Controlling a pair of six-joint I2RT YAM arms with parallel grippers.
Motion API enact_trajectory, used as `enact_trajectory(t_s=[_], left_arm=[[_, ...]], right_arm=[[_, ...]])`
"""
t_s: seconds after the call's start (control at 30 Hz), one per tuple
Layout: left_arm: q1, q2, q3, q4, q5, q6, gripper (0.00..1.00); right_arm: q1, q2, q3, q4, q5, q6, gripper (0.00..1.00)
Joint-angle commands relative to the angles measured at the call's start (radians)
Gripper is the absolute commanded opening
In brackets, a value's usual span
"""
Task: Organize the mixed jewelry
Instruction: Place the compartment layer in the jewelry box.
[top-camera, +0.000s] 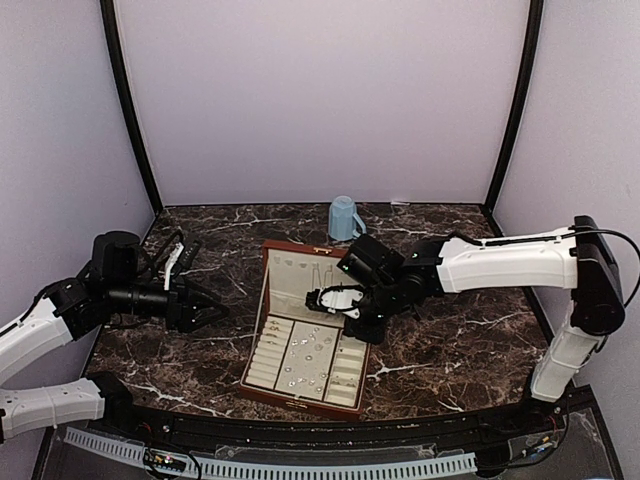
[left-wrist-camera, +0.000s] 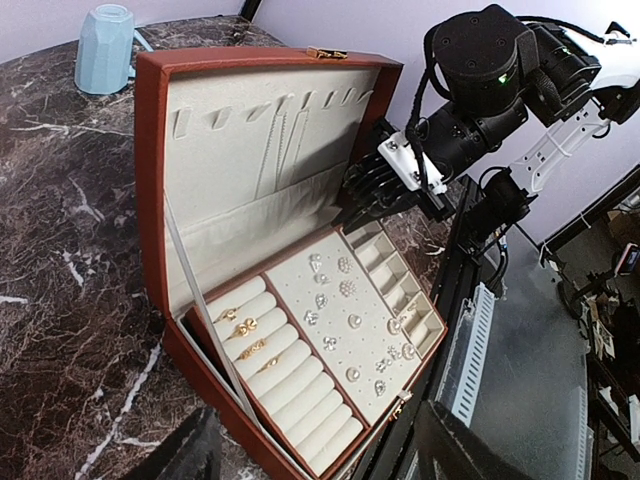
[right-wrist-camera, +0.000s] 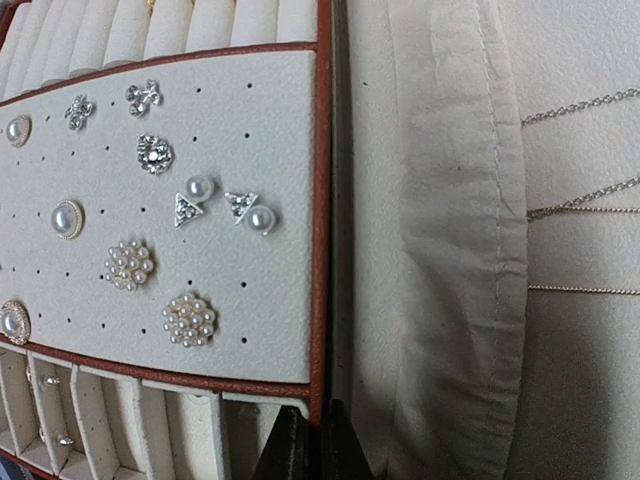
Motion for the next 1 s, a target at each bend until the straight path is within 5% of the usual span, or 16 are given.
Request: enact_trajectory(t_s=[0.0,0.23,0.53,0.97], left_arm=[[0.007,0.004,-0.017,0.018,0.021,0.012,0.69],[0.005,0.008,-0.016,0.015,0.019,0.014,0.69],[0.006,0.008,-0.015,0.015,0.021,0.013,0.69],[0.005,-0.024,-0.009,0.007,-0.040,0.013,0.69]], right_arm=[[0.017,-0.020,-0.009,0.001,-0.097,-0.004,0.00],[0.017,-0.007,0.012,-0.010,-0.025,0.031,0.00],[0.017,-0.023,0.023,-0.026,0.061,0.068,0.18],[0.018,-0.105,0.026,-0.018,0.072,0.153,0.29]])
